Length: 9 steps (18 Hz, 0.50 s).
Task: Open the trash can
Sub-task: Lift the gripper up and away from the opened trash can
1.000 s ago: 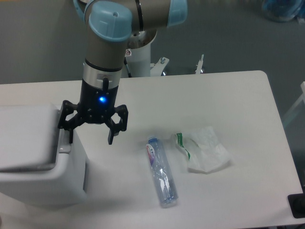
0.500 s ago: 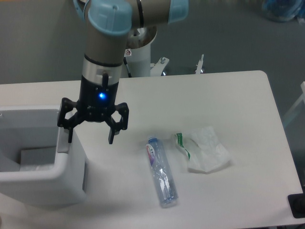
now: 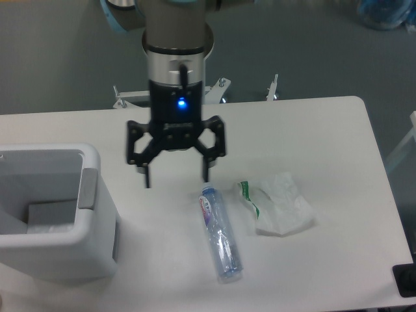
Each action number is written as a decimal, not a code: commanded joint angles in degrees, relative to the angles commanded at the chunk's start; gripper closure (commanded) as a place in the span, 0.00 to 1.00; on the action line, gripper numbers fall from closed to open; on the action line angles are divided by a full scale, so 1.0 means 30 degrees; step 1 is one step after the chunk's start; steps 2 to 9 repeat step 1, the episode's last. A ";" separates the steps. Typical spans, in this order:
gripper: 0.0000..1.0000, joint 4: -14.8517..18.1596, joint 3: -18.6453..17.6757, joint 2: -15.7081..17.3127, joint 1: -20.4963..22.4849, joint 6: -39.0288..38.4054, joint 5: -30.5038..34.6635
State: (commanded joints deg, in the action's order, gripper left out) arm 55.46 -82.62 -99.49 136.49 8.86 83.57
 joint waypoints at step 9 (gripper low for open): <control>0.00 0.0029 0.0000 0.0000 0.0176 0.0587 0.0207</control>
